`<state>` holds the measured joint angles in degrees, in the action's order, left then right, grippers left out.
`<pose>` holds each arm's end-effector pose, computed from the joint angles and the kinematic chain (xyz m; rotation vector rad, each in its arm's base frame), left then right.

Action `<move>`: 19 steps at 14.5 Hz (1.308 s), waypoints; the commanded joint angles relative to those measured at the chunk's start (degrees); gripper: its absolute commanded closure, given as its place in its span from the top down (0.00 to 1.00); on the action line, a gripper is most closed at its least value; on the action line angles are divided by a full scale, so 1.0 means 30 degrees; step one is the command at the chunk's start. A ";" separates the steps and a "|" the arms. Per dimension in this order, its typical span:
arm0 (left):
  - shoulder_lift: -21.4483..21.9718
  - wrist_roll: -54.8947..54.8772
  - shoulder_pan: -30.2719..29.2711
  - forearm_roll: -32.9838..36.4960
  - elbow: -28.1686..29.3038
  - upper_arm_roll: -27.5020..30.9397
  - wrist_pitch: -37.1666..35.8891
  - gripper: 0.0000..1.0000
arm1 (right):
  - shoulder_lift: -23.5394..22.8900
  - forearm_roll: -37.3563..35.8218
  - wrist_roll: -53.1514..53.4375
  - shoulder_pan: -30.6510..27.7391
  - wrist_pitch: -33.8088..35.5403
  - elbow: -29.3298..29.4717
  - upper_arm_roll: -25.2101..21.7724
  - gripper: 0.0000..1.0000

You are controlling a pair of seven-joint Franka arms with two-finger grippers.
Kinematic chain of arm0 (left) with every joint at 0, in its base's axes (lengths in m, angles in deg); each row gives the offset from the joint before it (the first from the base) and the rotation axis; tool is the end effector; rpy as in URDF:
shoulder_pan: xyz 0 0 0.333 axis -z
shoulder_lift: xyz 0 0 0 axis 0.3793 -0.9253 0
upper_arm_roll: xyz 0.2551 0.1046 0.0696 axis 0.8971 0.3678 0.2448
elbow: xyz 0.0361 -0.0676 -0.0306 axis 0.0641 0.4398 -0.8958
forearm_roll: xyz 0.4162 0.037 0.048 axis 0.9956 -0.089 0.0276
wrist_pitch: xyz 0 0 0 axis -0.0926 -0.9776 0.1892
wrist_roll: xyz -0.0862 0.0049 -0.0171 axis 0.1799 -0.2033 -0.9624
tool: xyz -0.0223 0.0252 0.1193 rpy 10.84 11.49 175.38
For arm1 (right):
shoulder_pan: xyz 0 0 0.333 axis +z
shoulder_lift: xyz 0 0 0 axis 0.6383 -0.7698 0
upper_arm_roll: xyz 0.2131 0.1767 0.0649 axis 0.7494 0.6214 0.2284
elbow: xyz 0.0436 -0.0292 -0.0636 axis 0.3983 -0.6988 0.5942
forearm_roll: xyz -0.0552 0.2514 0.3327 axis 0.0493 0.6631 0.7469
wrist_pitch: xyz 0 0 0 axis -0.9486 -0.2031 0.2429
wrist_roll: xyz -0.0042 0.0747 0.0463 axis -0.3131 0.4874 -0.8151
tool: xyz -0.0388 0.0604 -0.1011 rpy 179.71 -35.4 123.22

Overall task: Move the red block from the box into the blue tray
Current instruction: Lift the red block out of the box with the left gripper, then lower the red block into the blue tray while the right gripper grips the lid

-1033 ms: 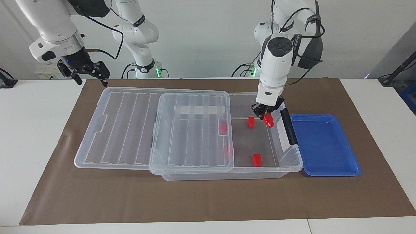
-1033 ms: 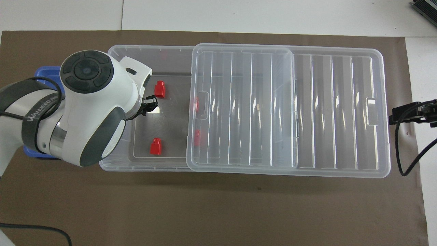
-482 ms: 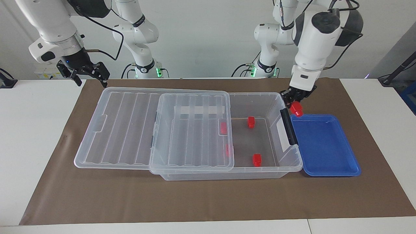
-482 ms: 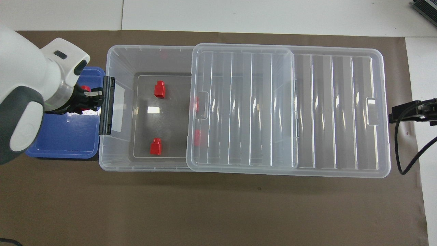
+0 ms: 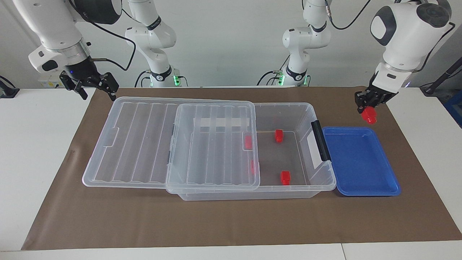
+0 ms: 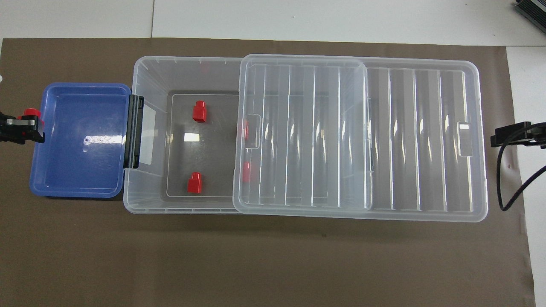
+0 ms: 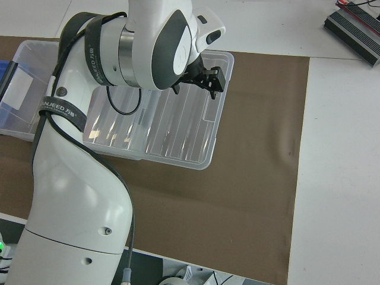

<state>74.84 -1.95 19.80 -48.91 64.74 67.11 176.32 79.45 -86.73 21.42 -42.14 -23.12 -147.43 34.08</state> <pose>0.5945 0.0294 0.5349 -3.0749 -0.0309 -0.0124 0.5752 -0.0651 0.5612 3.1052 -0.0563 0.0641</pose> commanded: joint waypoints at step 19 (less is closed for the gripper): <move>-0.4588 -0.3214 -0.2479 -0.2305 0.7079 -0.0103 1.4030 0.00 | -0.3138 0.0339 -0.3371 -0.0817 -0.8885 -0.3544 0.0211 0.00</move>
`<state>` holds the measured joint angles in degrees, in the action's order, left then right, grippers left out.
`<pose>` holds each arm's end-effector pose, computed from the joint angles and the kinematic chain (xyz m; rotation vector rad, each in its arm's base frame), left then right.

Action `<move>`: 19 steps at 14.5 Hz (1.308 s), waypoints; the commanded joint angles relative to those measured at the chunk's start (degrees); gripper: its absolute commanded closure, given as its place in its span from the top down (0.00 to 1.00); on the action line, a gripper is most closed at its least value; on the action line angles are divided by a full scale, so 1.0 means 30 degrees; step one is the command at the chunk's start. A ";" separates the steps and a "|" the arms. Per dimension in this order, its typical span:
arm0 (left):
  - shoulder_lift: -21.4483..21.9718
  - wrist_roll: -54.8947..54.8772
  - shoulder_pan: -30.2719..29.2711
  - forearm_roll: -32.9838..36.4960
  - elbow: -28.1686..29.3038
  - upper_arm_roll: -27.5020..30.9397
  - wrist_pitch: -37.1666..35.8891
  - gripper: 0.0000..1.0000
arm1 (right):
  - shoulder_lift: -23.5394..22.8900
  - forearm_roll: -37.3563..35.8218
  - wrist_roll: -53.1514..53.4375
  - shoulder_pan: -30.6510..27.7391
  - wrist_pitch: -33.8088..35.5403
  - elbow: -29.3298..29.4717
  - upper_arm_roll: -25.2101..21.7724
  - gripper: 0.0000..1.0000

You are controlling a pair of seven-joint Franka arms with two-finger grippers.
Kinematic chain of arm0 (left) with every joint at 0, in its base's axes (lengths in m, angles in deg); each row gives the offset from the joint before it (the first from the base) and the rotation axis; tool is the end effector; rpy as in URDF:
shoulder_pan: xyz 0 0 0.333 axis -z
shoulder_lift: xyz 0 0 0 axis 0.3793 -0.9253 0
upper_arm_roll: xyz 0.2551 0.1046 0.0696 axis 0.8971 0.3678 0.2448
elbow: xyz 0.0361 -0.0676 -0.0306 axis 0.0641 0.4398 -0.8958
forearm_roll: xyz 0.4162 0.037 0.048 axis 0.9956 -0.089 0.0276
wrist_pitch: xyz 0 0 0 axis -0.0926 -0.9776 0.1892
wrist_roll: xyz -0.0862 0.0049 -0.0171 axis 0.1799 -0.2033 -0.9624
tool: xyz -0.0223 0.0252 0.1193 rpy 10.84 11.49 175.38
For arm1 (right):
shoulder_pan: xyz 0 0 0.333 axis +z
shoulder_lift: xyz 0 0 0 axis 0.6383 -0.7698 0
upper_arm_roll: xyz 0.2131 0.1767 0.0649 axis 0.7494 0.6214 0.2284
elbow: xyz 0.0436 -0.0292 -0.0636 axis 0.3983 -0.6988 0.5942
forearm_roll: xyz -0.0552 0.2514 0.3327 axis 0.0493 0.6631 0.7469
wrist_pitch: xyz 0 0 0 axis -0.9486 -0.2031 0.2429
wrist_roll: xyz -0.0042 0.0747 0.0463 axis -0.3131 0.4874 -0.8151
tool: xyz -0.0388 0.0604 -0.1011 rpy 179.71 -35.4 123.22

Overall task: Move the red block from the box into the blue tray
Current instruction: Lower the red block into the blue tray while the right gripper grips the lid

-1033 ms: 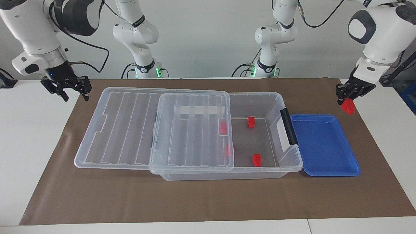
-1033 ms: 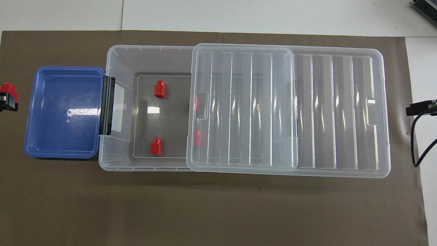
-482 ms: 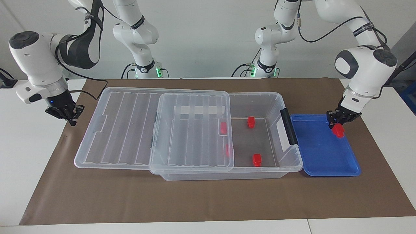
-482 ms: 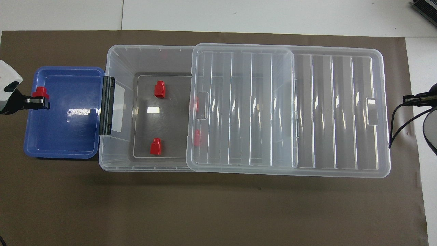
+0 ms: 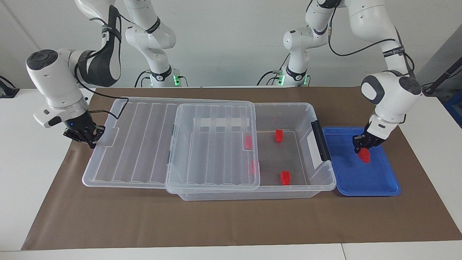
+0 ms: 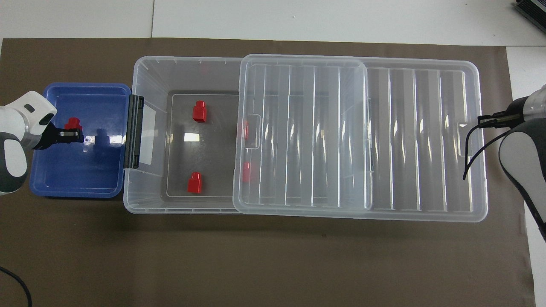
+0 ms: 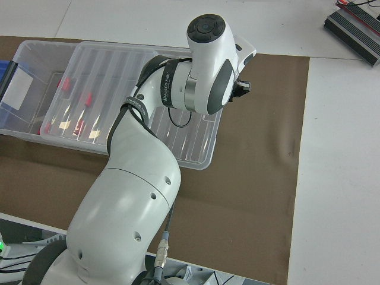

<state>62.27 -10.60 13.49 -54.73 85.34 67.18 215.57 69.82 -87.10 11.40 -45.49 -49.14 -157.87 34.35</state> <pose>0.6152 0.0909 0.2832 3.1270 0.0169 0.1855 0.6252 -0.1016 0.4095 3.0586 0.1563 0.2097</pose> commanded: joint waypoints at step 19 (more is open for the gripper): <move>-0.0755 -0.0304 -0.0260 -0.0364 0.1854 -0.0127 0.3034 1.00 | -0.0808 0.1223 0.6502 0.5396 -0.2113 0.0083 0.0119 0.00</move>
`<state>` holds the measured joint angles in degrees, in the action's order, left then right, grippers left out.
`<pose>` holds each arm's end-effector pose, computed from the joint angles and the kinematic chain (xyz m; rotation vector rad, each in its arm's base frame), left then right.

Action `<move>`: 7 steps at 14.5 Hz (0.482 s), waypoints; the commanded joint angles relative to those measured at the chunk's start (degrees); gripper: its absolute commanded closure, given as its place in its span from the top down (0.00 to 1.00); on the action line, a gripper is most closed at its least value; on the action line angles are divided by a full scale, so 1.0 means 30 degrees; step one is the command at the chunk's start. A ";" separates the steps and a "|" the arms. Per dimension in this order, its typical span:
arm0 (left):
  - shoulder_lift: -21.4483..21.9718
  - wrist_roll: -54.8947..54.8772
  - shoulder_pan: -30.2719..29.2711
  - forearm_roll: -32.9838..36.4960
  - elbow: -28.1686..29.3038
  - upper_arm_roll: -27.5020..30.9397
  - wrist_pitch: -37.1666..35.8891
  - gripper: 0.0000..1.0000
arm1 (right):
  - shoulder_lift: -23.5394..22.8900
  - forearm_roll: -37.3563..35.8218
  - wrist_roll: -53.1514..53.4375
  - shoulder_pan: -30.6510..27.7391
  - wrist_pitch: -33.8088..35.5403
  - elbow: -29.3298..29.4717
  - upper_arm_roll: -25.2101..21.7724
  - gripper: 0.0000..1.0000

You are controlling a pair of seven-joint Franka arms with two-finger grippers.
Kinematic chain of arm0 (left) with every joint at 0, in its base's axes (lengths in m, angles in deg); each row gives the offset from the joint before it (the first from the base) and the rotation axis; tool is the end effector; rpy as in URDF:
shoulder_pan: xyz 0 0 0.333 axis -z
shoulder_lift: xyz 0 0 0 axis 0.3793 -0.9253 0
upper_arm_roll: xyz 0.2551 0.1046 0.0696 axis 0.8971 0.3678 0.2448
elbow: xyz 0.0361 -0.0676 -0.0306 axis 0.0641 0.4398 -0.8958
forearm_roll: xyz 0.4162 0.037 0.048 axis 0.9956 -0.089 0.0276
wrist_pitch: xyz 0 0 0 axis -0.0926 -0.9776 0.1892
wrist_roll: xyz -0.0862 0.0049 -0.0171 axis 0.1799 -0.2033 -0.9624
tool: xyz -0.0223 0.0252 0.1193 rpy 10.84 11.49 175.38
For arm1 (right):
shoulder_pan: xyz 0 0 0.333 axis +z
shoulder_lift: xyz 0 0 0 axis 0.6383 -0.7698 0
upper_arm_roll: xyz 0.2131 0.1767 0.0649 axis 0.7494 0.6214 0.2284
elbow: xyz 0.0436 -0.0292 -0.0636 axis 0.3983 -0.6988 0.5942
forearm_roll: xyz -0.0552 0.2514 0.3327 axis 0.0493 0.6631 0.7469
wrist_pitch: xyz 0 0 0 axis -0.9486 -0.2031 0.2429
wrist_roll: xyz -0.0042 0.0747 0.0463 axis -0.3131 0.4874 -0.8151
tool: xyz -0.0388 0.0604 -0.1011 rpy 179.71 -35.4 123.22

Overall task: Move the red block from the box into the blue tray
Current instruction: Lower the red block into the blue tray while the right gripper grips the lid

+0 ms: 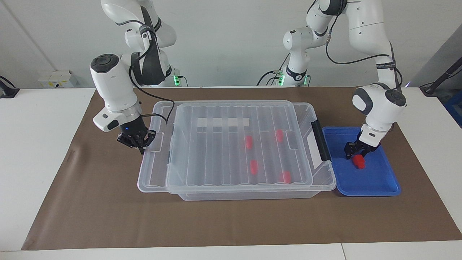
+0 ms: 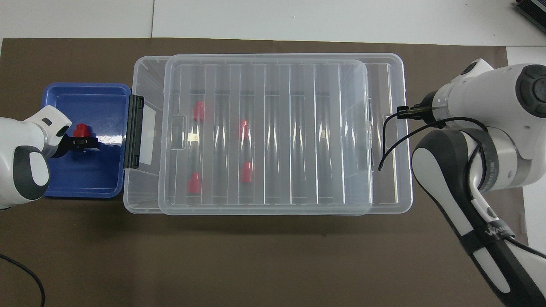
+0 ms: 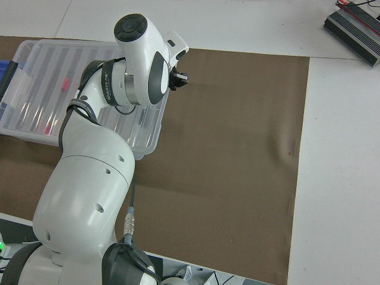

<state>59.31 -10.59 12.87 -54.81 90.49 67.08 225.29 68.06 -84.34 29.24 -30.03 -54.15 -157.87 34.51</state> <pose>0.5996 0.0949 0.2275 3.1311 0.0393 0.2288 0.6406 0.0747 0.3993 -3.1077 -0.0642 -0.3187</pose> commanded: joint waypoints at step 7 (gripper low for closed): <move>0.3892 -0.0158 0.0091 -0.0336 -0.3136 -0.0121 -0.8516 1.00 | -0.0279 0.1097 0.0820 0.0772 -0.0737 0.0053 0.0097 0.00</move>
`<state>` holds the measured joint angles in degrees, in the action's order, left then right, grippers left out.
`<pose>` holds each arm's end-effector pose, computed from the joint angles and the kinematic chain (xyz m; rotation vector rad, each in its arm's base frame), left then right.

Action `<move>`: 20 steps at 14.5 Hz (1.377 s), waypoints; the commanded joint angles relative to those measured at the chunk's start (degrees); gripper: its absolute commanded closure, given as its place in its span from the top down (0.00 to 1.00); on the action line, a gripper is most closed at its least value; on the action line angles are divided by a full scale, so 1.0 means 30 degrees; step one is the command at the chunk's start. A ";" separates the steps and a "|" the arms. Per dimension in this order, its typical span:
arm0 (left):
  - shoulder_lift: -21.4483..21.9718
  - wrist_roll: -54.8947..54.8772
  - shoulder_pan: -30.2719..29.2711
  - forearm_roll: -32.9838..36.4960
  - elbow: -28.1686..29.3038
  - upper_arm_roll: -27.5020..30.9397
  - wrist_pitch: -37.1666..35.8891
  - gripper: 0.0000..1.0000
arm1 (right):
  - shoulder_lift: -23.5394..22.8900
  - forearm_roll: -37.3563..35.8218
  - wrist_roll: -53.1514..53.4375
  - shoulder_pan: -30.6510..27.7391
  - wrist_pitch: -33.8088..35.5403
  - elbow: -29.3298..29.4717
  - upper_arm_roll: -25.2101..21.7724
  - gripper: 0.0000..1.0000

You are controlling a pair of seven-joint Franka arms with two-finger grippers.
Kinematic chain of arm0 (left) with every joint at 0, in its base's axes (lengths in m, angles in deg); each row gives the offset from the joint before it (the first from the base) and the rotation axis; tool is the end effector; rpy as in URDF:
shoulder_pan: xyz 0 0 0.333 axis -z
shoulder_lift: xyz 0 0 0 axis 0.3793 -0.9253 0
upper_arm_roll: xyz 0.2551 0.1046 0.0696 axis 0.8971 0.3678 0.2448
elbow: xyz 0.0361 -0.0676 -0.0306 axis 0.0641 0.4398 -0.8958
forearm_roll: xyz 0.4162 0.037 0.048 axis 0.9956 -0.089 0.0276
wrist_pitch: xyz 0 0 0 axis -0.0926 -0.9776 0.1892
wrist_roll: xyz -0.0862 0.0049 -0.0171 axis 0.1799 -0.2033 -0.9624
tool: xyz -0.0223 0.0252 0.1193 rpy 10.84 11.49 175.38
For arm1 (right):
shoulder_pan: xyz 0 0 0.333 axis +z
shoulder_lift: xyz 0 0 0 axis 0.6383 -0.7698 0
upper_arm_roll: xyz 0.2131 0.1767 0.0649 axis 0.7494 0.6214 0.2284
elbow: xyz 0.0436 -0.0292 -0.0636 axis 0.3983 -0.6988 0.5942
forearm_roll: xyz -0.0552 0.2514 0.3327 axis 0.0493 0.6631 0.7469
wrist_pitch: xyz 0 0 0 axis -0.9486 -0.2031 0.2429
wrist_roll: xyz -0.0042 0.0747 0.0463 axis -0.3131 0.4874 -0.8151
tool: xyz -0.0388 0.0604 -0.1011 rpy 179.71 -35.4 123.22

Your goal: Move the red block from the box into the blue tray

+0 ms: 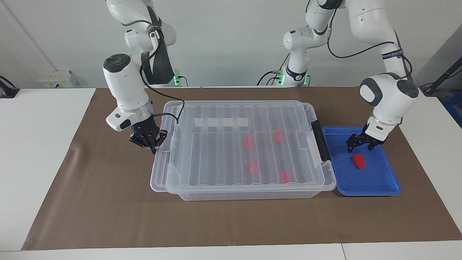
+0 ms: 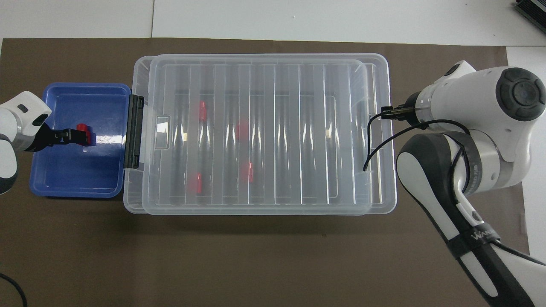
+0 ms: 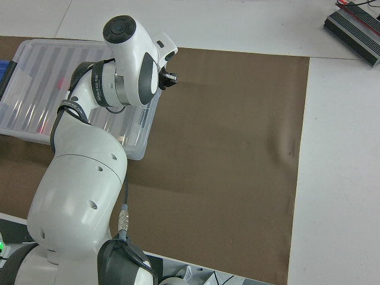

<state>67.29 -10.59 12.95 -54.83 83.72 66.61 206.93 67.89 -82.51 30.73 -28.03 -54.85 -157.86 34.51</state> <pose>0.6083 0.0887 0.3361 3.1191 0.0122 0.1323 0.6388 0.0987 0.3989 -3.0730 -0.0516 -0.3236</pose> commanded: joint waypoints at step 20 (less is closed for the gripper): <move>0.4606 0.0662 0.2820 0.0899 -0.8712 -0.0725 -1.6645 1.00 | 0.0156 0.1190 -0.2135 -0.1035 0.0428 0.0166 0.0361 0.00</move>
<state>80.42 -9.13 20.40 -53.48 57.76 64.13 158.49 67.27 -79.26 26.71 -29.38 -55.79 -157.75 35.29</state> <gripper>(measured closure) 0.000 0.991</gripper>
